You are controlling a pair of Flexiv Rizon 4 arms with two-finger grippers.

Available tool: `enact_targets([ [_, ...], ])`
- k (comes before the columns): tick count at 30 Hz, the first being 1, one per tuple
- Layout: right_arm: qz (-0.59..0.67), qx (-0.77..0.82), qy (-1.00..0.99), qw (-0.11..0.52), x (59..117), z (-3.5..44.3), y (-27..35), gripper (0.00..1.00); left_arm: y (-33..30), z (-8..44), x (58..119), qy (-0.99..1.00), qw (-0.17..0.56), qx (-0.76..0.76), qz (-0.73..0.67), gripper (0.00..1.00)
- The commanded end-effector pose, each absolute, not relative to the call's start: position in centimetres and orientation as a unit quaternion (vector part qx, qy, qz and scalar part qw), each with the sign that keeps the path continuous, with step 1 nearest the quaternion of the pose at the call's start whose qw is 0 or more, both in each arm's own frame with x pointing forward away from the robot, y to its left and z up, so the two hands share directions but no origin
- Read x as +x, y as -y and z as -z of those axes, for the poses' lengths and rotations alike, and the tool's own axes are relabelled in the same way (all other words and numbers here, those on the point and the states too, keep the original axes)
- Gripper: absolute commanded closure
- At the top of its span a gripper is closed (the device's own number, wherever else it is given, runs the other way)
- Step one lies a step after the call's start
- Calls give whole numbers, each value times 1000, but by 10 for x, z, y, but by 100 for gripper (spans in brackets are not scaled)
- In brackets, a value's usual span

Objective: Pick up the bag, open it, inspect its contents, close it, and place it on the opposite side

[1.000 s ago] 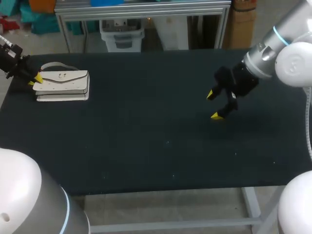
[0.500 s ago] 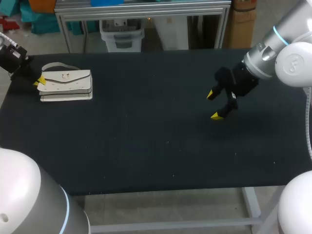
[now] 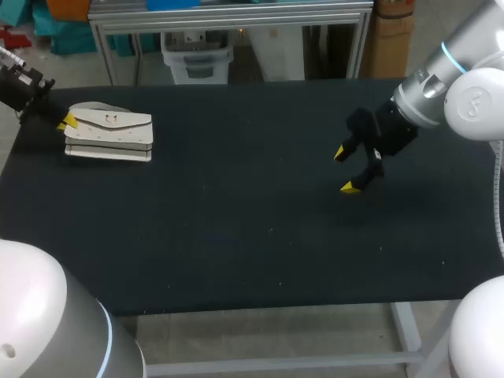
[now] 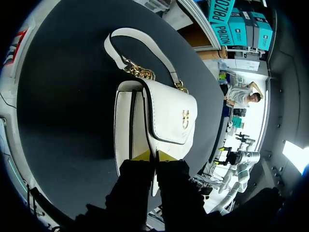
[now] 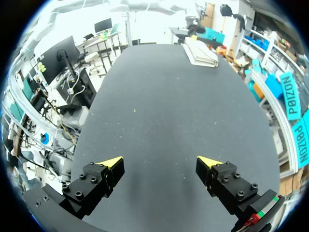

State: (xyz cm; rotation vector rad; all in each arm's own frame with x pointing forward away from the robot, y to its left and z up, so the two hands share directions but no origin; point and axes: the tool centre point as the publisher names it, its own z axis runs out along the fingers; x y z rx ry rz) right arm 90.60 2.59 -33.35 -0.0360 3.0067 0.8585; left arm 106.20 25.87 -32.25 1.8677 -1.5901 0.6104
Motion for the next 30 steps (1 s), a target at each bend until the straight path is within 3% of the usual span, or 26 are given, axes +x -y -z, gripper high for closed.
enact_targets([
  [1,-275,-12,-961,7,906,334,-26,0,-262,322,1068,617,365,674,-176,100],
  [14,-275,-12,-961,7,906,334,-26,0,-262,322,1068,617,365,674,-176,100],
  [30,-275,-12,-961,7,906,334,-26,0,-169,294,1017,615,394,635,-251,100],
])
